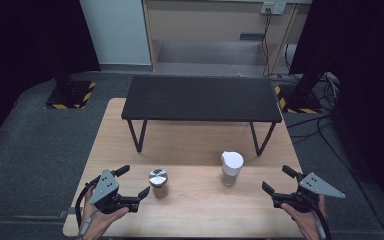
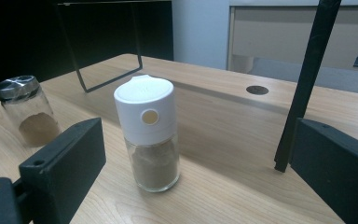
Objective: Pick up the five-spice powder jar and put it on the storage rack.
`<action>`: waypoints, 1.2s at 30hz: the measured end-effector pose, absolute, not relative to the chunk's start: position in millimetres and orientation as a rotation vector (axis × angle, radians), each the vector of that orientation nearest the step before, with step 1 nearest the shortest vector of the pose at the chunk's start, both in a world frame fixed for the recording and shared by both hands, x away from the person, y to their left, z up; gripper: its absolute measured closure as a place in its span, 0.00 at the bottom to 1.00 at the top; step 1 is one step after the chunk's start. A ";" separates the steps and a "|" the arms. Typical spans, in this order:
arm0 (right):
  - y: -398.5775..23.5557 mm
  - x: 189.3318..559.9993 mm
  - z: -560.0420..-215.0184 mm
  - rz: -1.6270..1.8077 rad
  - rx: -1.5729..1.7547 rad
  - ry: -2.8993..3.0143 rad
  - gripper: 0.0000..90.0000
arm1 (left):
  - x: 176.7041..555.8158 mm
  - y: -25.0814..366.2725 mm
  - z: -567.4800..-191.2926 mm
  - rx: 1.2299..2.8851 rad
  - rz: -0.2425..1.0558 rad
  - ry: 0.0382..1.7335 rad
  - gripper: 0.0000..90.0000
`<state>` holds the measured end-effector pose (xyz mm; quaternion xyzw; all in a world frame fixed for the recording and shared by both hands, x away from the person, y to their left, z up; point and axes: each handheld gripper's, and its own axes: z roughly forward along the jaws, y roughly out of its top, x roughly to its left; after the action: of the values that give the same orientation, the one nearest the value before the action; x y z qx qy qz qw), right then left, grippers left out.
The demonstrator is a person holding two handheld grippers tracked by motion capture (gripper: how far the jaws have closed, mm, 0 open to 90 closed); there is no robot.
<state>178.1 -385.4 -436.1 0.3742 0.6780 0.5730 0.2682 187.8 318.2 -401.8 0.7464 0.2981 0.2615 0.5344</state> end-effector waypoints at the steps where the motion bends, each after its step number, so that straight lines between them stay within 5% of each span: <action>1: -385.5 178.5 -436.4 1.551 1.003 1.829 0.05 | 187.2 318.4 -401.9 1.776 0.624 0.712 0.04; 36: -385.6 178.2 -438.8 1.577 0.980 1.819 0.01 | 186.6 317.1 -390.9 1.757 0.609 0.701 0.02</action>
<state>178.2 -385.6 -438.8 0.3632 0.6743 0.5845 0.2679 186.6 317.1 -390.9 0.7410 0.2954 0.2568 0.5457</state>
